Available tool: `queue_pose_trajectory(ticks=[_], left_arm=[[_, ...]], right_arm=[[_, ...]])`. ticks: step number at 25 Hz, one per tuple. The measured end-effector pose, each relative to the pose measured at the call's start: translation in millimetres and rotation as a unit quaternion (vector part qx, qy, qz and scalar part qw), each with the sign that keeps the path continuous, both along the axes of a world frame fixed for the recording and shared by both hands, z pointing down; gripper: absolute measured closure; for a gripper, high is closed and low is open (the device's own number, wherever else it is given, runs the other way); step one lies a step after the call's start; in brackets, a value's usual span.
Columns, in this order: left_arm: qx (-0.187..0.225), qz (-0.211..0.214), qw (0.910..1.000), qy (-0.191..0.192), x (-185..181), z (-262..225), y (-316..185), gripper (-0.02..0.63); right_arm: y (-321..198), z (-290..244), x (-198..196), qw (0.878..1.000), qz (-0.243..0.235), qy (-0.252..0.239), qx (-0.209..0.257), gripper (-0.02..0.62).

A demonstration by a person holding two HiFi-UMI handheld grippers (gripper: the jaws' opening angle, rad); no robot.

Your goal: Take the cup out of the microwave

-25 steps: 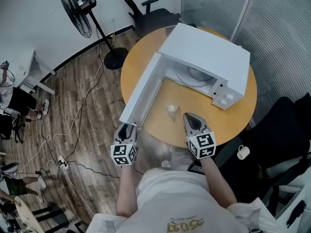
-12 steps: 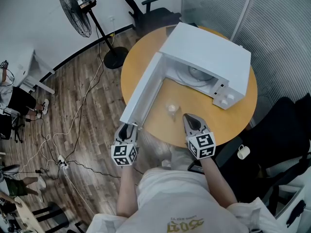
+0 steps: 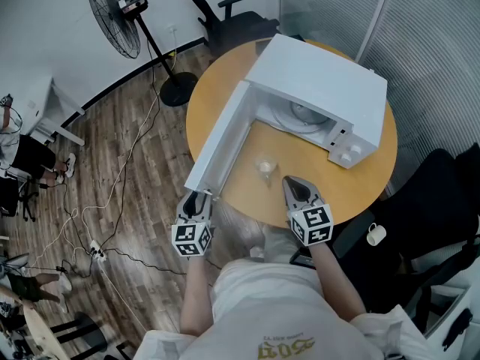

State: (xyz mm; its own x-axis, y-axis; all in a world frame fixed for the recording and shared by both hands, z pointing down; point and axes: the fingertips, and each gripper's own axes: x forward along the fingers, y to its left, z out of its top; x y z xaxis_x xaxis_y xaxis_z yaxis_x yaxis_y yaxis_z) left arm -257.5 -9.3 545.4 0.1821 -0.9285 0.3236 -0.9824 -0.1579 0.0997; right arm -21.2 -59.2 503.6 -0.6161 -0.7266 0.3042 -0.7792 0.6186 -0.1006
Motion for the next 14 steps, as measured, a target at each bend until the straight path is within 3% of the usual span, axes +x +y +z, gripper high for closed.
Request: queue_pose_trajectory(ticks=[14], left_arm=[[-0.001,-0.007,1.0,0.002,0.3,0.9,2.1,0.439]], right_arm=[[0.9,7.2,9.7,1.0,0.004,0.002,-0.011,0.584]])
